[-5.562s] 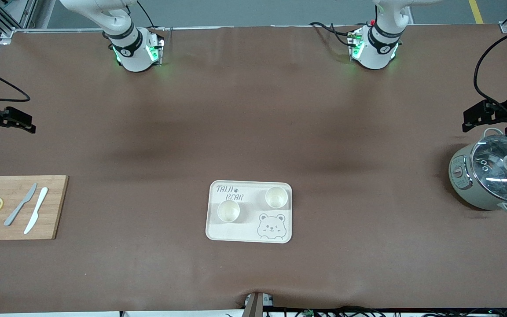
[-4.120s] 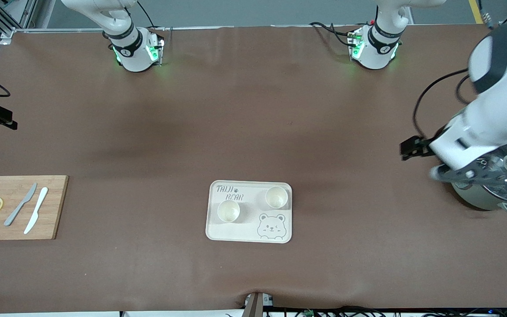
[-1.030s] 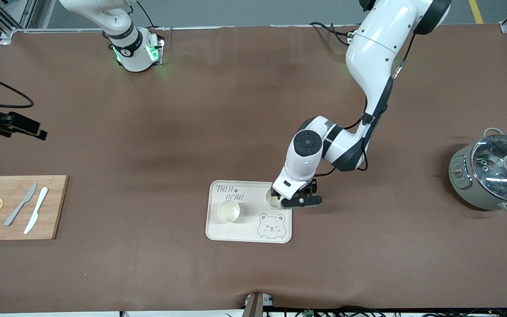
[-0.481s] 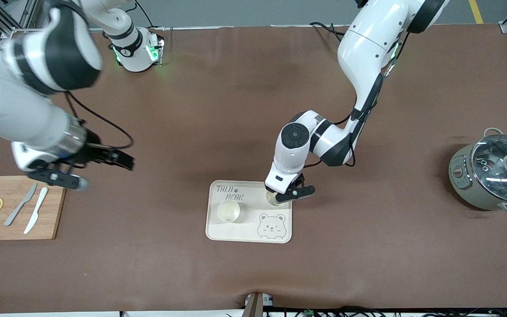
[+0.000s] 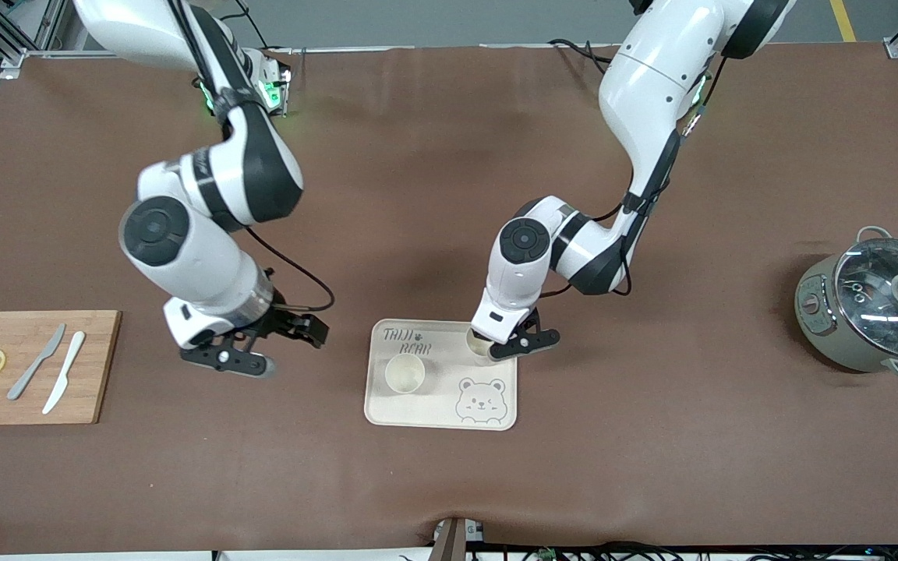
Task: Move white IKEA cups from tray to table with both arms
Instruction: 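Reach the right gripper toward the other white cup on the tray, then carry the cup toward the pot while the right gripper lowers onto the other cup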
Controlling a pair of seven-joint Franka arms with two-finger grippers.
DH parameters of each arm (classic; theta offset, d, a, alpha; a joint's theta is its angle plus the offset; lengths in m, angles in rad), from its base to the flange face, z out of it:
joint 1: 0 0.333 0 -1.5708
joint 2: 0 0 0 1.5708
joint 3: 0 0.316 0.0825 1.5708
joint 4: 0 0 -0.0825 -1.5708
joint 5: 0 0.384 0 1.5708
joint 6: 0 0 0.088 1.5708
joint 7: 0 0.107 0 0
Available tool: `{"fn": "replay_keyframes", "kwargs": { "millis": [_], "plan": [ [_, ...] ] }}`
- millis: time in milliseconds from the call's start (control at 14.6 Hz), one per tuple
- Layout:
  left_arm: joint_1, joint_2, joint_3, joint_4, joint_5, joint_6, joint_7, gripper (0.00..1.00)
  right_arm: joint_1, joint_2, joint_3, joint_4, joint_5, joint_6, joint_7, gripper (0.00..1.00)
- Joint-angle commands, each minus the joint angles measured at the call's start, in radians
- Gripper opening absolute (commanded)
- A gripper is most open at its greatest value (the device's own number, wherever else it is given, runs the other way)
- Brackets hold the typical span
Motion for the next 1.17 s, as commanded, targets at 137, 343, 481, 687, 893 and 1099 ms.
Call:
{"fn": "replay_keyframes", "kwargs": {
  "millis": [137, 343, 481, 687, 893, 1099],
  "plan": [
    [0.021, -0.064, 0.002, -0.001, 0.013, -0.135, 0.012, 0.0, 0.036, 0.167, -0.014, 0.133, 0.015, 0.058, 0.058, 1.0],
    [0.037, -0.134, -0.004, -0.001, -0.041, -0.277, 0.082, 0.0, 0.048, 0.216, -0.014, 0.156, 0.013, 0.072, 0.08, 1.0],
    [0.055, -0.183, -0.004, -0.001, -0.092, -0.382, 0.171, 0.0, 0.051, 0.248, -0.014, 0.156, 0.012, 0.107, 0.08, 1.0],
    [0.115, -0.263, -0.006, -0.004, -0.138, -0.516, 0.297, 0.0, 0.064, 0.282, -0.014, 0.156, 0.012, 0.144, 0.08, 1.0],
    [0.191, -0.328, -0.006, -0.012, -0.164, -0.632, 0.443, 0.0, 0.074, 0.302, -0.014, 0.156, 0.012, 0.175, 0.08, 1.0],
    [0.257, -0.436, -0.006, -0.142, -0.162, -0.621, 0.532, 0.0, 0.085, 0.319, -0.001, 0.158, 0.013, 0.196, 0.081, 1.0]
  ]
}}
